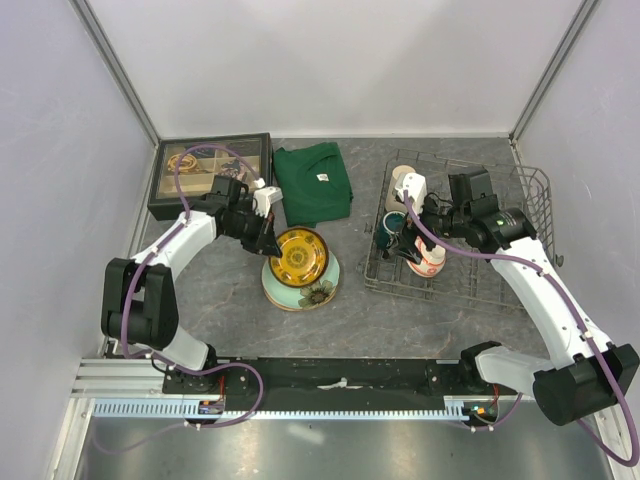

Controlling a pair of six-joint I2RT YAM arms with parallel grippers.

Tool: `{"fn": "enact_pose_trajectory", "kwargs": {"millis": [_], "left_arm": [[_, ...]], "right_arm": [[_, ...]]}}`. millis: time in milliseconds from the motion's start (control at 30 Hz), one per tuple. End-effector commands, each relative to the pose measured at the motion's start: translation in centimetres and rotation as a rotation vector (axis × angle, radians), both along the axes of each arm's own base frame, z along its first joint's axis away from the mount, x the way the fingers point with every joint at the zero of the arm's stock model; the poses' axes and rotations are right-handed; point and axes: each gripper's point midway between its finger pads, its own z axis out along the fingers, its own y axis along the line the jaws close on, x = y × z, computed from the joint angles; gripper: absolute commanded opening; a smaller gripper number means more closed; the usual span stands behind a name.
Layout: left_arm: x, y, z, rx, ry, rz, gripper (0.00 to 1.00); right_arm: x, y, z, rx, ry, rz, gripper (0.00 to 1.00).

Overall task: Unload the mixed dishes from the dish rack
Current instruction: Place the plate at the center of the board.

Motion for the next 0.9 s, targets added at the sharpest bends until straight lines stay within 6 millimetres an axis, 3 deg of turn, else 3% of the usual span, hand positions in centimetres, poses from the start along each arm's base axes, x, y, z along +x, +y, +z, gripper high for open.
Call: {"fn": "enact_pose_trajectory", "kwargs": {"millis": [0,500,867], "left_arm": [[-0.2,-0.5,0.6,-0.039,0.020,-0.013,0.02],[-1.0,-0.3,-1.6,-0.022,0.106,-0.019,0.02],[-1.5,0.1,-2.4,0.001,0.128,-0.020,0.20]], "right_arm": [[0.3,0.1,0.8,0.010,-0.043,-0.002,0.88],[2.4,-1.9,-0.4,-0.084,-0.061,-0.131,0.88],[2.6,-2.8,-1.6,-0.126,-0.056,-0.167,0.89]]}}
